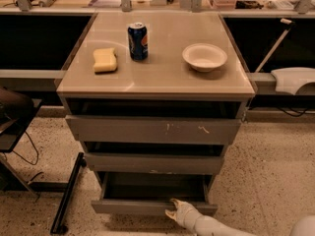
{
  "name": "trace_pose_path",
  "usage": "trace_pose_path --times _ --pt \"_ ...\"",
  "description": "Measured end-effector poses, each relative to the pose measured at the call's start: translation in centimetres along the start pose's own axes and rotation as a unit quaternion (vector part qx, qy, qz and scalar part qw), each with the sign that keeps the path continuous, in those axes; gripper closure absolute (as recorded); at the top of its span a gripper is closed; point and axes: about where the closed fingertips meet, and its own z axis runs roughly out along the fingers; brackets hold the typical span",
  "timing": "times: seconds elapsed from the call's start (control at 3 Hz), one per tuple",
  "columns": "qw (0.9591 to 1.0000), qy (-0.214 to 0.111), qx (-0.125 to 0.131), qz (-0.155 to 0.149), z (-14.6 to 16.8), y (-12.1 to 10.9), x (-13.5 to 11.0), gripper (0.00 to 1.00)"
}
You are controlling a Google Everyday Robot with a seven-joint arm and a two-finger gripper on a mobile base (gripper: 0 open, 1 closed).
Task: Open bottom drawer
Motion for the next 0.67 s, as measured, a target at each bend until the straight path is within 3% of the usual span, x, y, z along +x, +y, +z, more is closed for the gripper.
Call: trace_pose_path --times 0.67 --pt "1.0000 0.000 0.000 0.000 0.01 0.00 0.00 0.35"
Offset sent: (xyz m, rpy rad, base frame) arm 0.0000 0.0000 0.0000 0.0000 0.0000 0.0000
